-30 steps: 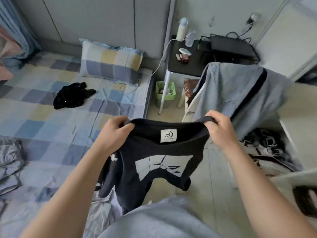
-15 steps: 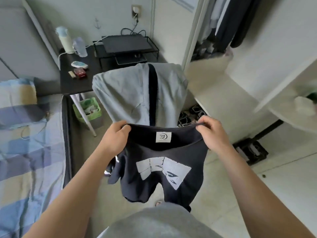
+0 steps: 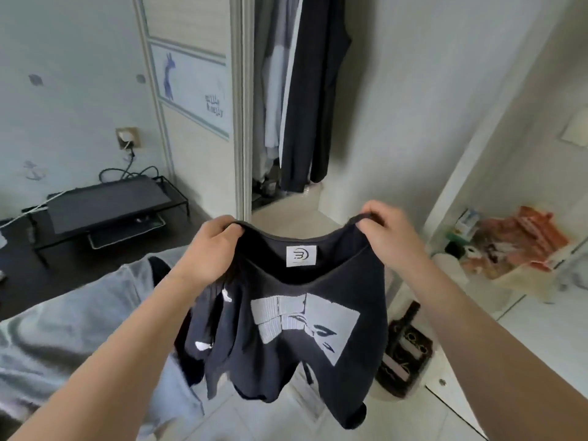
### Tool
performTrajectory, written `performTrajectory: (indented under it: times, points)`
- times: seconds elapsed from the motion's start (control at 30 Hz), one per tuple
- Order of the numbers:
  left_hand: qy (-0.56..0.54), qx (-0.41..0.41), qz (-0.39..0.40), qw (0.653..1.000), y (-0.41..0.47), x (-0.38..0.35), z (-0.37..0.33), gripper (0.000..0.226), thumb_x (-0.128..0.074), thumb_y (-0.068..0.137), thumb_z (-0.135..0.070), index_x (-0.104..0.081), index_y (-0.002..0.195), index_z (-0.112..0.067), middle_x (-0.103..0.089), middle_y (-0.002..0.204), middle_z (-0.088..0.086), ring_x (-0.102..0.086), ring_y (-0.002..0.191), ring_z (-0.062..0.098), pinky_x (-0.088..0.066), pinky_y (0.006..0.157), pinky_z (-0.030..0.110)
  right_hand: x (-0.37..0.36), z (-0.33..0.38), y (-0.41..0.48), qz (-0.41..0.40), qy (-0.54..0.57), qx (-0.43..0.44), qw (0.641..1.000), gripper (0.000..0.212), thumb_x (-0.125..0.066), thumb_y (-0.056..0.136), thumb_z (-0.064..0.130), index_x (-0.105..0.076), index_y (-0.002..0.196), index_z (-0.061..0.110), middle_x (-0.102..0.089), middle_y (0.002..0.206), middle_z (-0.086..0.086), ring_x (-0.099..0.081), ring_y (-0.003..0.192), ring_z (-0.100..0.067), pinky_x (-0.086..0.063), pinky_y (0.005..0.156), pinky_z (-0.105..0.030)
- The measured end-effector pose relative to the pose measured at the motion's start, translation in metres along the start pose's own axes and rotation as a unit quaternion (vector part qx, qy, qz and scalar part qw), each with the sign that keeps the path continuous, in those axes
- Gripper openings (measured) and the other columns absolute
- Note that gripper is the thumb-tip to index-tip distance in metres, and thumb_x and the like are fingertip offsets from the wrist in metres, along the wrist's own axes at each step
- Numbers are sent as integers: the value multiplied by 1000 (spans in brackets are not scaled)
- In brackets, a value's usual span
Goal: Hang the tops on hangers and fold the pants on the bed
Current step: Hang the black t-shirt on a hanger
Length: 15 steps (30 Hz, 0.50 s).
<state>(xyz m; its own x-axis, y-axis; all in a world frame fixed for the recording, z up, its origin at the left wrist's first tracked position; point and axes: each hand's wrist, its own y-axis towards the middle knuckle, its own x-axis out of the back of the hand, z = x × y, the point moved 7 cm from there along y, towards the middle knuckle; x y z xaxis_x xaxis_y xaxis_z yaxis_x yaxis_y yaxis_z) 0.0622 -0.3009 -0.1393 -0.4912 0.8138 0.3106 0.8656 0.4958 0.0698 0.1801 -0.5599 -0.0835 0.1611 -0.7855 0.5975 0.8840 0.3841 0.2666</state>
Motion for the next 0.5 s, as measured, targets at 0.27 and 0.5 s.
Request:
performTrajectory:
  times: [0.27, 0.5]
  points:
    - [-31, -125, 70, 989, 153, 11, -137, 32, -48, 89, -34, -68, 91, -9, -66, 78, 7, -63, 76, 22, -48, 76, 35, 78, 87, 136, -165, -59, 53, 983, 16, -51, 88, 6, -49, 72, 7, -43, 61, 5, -38, 59, -11, -29, 56, -28]
    - [-12, -255, 110, 961, 252, 30, -271, 46, -46, 92, -39, -66, 105, 1, -69, 88, 18, -67, 80, 27, -51, 82, 39, 147, 184, 221, -284, -132, 73, 947, 15, -53, 90, 16, -60, 79, 10, -58, 73, 0, -50, 67, -13, -38, 59, -28]
